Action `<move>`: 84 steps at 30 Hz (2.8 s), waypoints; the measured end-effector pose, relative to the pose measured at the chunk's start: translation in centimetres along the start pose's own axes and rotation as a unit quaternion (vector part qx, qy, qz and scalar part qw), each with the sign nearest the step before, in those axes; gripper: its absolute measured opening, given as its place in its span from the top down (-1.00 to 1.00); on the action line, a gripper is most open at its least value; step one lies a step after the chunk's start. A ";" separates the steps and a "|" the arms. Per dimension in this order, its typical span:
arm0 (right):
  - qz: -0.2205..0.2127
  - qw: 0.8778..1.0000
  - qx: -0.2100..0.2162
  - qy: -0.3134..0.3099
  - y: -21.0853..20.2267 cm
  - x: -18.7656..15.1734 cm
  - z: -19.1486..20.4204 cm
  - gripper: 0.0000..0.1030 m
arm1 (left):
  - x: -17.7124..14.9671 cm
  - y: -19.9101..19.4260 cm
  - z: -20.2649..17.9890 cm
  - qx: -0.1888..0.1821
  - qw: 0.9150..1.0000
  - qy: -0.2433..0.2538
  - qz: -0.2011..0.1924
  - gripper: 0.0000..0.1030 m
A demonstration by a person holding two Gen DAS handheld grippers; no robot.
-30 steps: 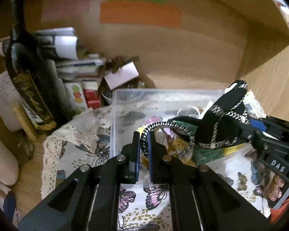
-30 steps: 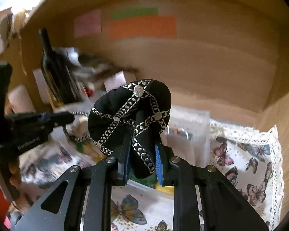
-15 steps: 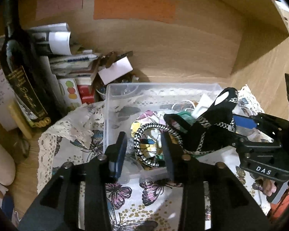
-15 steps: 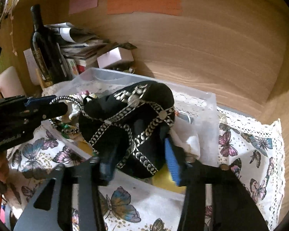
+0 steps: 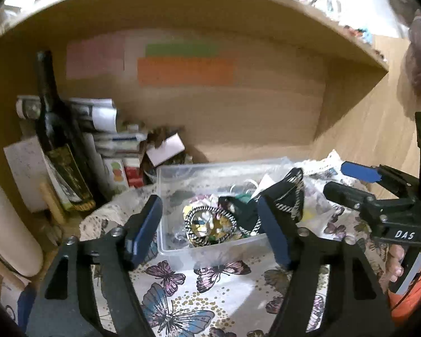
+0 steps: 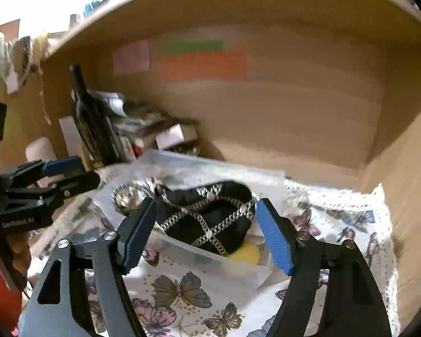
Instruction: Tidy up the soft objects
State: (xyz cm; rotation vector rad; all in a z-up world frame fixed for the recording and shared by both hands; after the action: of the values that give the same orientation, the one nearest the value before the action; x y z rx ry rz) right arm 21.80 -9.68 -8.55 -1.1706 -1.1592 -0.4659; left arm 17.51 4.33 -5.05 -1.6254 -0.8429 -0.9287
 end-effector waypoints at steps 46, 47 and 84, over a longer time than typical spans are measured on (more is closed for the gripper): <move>-0.147 0.989 -0.008 0.025 -10.8 2.1 0.5 -1.00 | 1.1 -7.3 -3.3 0.017 0.995 0.017 -0.092 -0.99; -0.147 0.989 -0.008 0.025 -10.8 2.1 0.6 -1.00 | 1.1 -7.3 -3.3 0.017 0.996 0.018 -0.091 -0.99; -0.148 0.988 -0.010 0.029 -11.3 2.2 0.5 -1.00 | 1.4 -7.4 -4.8 0.008 0.995 0.031 -0.095 -1.00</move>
State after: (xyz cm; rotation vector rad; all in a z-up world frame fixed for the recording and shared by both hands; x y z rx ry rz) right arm 13.42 -12.98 -1.34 -0.9970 -1.2868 -0.7342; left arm 10.90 1.41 0.11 -1.5126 -0.9706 -1.0962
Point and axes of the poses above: each gripper's, at about its wrist camera, not at the fingertips, and y roughly the way its jaws point, z to its left, x to its top, the point moved 10 cm from there along y, roughly the way its jaws point, and after that the axes turned 9 degrees about -x, right-handed, at the moved point
